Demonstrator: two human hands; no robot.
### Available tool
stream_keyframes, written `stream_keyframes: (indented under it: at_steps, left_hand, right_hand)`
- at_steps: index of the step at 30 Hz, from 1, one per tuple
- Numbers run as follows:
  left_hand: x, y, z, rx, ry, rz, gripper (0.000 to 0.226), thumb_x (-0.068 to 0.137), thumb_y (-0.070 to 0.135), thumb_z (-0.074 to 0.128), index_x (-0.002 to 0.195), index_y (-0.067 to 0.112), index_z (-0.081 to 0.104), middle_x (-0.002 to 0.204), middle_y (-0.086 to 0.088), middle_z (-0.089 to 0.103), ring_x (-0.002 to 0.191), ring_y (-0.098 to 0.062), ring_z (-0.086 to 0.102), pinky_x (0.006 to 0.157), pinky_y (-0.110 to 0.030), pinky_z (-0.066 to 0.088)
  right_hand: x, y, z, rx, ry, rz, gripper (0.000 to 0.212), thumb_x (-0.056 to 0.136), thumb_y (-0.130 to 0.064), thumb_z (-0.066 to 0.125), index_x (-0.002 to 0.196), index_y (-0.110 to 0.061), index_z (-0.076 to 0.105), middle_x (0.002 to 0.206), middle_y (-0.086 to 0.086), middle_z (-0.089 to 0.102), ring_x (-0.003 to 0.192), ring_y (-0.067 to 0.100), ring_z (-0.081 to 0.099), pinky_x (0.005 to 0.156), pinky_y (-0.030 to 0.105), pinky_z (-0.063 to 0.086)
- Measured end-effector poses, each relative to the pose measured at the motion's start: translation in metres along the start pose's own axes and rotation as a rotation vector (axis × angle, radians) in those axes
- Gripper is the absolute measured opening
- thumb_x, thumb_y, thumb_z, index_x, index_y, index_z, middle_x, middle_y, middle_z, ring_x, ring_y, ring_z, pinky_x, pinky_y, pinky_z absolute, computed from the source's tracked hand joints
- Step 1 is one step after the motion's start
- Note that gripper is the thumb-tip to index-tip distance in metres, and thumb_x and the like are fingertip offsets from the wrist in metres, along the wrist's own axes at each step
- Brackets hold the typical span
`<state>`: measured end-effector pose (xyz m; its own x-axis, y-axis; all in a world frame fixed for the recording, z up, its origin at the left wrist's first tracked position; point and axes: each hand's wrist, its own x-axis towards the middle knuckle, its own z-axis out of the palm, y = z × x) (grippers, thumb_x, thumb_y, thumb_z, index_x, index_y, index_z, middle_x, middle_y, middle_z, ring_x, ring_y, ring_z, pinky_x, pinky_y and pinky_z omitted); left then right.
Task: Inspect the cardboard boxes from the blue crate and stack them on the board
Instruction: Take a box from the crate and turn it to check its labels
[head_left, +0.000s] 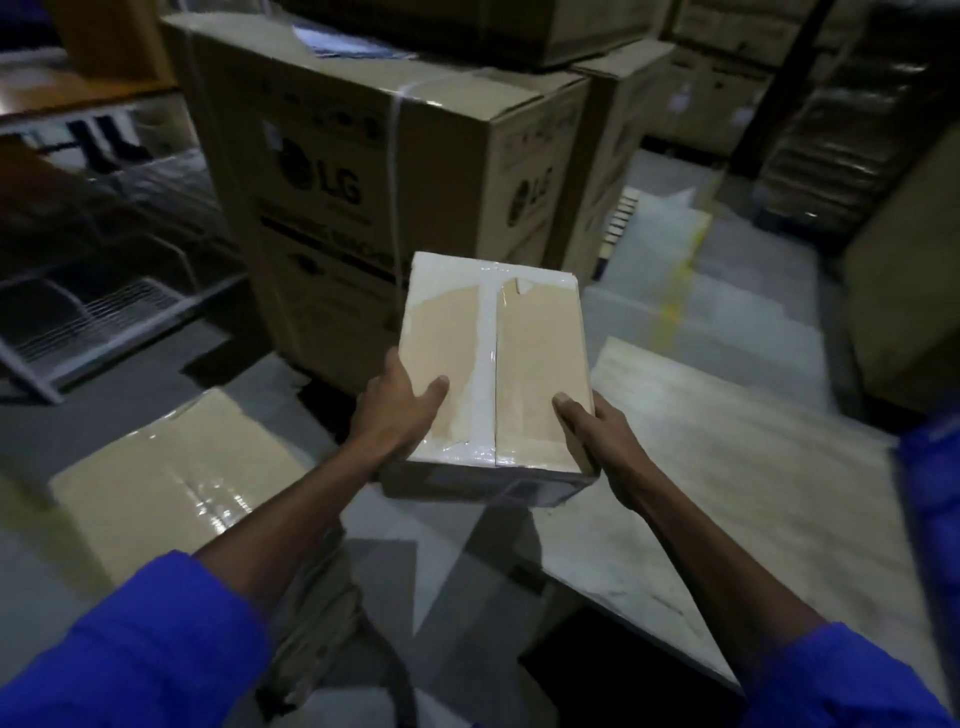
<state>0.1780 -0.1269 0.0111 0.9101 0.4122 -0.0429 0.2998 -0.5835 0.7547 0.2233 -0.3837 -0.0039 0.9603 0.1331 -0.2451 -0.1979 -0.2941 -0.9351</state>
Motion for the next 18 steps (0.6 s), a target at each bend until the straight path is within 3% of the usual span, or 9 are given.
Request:
stream_keyframes:
  at_steps: [6,9,13,18]
  left_hand:
    - [-0.014,0.052,0.090,0.016,-0.127,0.086,0.071,0.098,0.050,0.060,0.151,0.012,0.032,0.137,-0.014,0.062,0.118,-0.039,0.062,0.099,-0.048,0.053]
    - [-0.028,0.074,0.139,0.020,-0.168,0.082,0.077,0.098,0.053,0.058,0.155,0.013,0.026,0.147,-0.013,0.055,0.123,-0.038,0.060,0.104,-0.051,0.051]
    - [-0.050,0.102,0.200,0.010,-0.215,0.070,0.074,0.101,0.047,0.057,0.156,0.012,0.023,0.150,-0.013,0.051,0.132,-0.036,0.054,0.107,-0.046,0.046]
    - [-0.072,0.122,0.256,0.029,-0.265,0.119,0.090,0.101,0.047,0.056,0.161,0.036,-0.010,0.152,-0.010,0.051,0.130,-0.040,0.056,0.106,-0.052,0.046]
  right_hand:
    - [-0.014,0.044,-0.098,0.013,0.087,0.046,0.034,0.102,-0.043,0.061,0.132,-0.027,0.058,0.126,0.003,0.069,0.108,0.020,0.069,0.097,0.040,0.057]
    - [-0.016,0.069,-0.145,-0.005,0.111,0.082,0.033,0.103,-0.044,0.060,0.132,-0.028,0.057,0.125,0.002,0.068,0.106,0.018,0.068,0.094,0.039,0.057]
    - [-0.020,0.102,-0.203,0.006,0.118,0.141,0.036,0.102,-0.046,0.061,0.132,-0.029,0.056,0.124,0.000,0.067,0.104,0.017,0.068,0.086,0.033,0.056]
    - [-0.021,0.139,-0.256,0.022,0.119,0.180,0.045,0.103,-0.042,0.060,0.142,-0.020,0.056,0.130,0.005,0.067,0.107,0.021,0.067,0.093,0.038,0.056]
